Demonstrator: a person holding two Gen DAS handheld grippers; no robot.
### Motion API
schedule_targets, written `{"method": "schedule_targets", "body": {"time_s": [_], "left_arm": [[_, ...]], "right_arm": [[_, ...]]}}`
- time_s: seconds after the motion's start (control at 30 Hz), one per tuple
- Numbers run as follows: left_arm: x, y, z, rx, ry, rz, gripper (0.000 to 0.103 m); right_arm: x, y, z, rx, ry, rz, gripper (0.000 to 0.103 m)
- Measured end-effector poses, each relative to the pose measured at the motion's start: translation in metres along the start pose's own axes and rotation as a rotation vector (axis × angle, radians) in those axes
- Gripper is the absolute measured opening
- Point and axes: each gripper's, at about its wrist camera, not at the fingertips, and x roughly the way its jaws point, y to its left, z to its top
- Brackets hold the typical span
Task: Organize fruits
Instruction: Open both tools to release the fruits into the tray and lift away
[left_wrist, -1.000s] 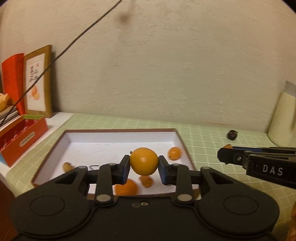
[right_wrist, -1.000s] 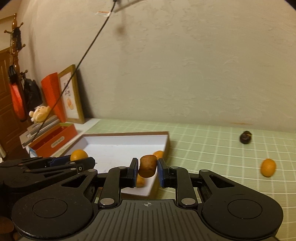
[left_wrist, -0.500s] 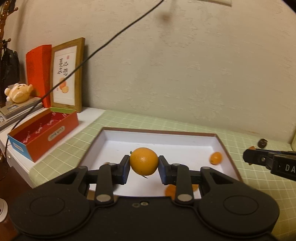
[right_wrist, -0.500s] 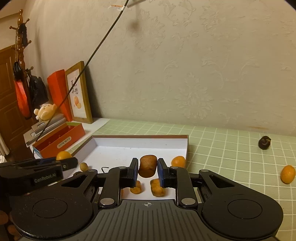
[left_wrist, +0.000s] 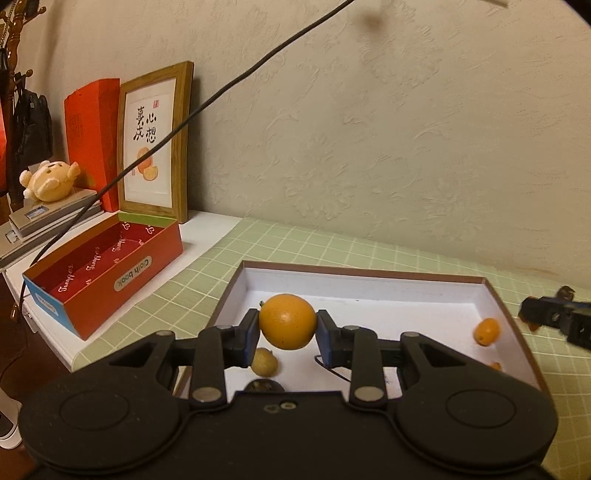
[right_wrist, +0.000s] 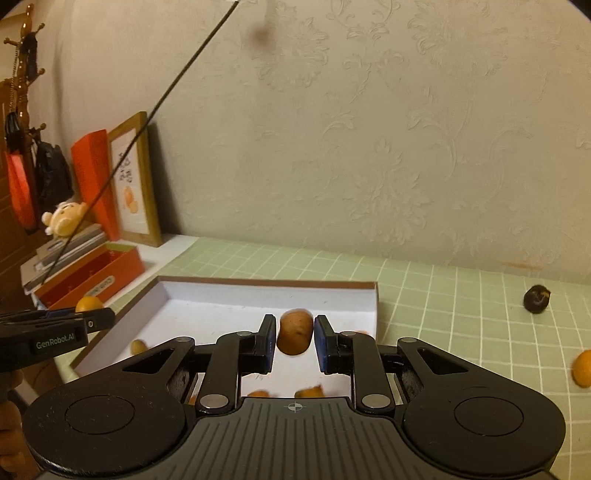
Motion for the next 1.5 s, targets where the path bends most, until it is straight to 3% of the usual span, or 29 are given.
{"method": "schedule_targets", "body": {"time_s": [0.07,0.1,0.17,0.2,0.3,0.37,0.53,1.23,1.5], "left_arm": [[0.011,0.001,0.001,0.0,0.018,-0.005,0.026],[0.016,0.002,0.002,-0.004,0.025,0.011,0.032],[0.027,0.005,0.004,-0.024,0.048,0.026,0.082],[0.03,0.007,0.005,-0.039,0.05,0.036,0.09],[0.029,0.012,0.011,-0.063,0.04,0.048,0.092],[0.025,0.015,0.015,-0.085,0.021,0.063,0.097],[0.01,0.009,0.022,-0.038,-0.024,0.104,0.097],[-0.03,-0.008,0.023,-0.017,-0.08,0.096,0.097],[-0.051,-0.021,0.021,0.007,-0.099,0.075,0.097]], "right_arm": [[0.006,-0.002,0.003,0.011,-0.016,-0.021,0.028],[0.01,-0.002,0.005,0.008,-0.011,-0.031,0.058],[0.013,-0.007,0.009,0.028,-0.033,-0.041,0.095],[0.009,-0.008,0.01,0.04,-0.069,-0.045,0.096],[-0.003,-0.008,0.014,0.023,-0.138,-0.053,0.103],[-0.01,-0.011,0.015,0.025,-0.173,-0.04,0.103],[-0.024,-0.016,0.019,0.037,-0.209,-0.032,0.103],[-0.055,-0.008,0.013,-0.021,-0.214,0.007,0.103],[-0.077,-0.004,0.01,-0.111,-0.225,0.003,0.103]]}}
